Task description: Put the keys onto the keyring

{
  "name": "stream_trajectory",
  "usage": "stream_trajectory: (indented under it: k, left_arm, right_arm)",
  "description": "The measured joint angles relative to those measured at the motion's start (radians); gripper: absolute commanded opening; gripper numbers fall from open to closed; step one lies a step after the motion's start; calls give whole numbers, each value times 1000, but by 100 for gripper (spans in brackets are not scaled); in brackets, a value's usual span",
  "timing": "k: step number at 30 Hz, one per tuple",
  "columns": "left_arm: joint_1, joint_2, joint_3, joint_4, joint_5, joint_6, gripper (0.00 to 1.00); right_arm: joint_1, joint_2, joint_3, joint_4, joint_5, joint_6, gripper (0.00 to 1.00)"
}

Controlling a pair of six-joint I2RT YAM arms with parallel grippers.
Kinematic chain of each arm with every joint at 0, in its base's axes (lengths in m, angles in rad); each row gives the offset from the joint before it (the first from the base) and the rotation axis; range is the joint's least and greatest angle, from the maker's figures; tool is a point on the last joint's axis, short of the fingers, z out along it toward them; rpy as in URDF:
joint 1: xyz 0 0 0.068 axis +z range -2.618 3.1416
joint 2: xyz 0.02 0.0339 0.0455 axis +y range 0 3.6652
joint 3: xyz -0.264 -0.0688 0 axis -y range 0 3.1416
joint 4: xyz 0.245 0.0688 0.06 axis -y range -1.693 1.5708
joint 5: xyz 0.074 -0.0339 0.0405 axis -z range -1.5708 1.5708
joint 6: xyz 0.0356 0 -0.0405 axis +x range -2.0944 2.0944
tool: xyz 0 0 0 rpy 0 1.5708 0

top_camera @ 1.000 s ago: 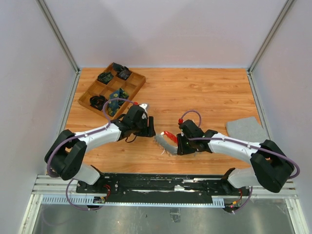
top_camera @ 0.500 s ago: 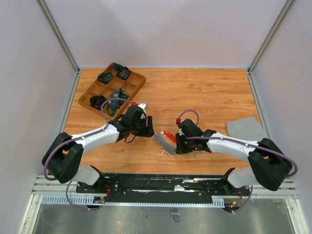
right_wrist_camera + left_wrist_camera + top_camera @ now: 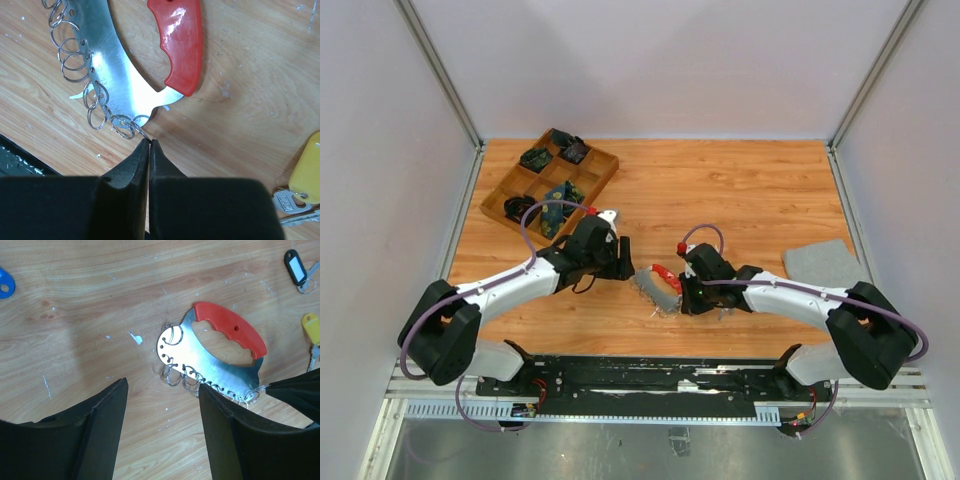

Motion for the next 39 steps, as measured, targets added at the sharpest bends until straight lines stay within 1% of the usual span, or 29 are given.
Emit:
stream_trajectory:
  k: [6,14,18,33,39]
  left_arm:
    - [0,-43,-3,0,-9,0,64]
    - [0,-49,-18,-4,-11,0,64]
    - [0,-53,-20,-2,-9,2,65]
    - [0,-84,-33,-2,-1,7,66]
    - [0,-84,-33,-3,-1,10,66]
  right_arm:
    - [0,-23,2,-5,0,-48,1]
    - [0,-56,12,-20,-4,-111,1]
    - [0,-63,12,-22,-9,-135,7]
    - [0,-55,30,-44,0,-213,19]
    - [0,-38,63,-56,6,-256,31]
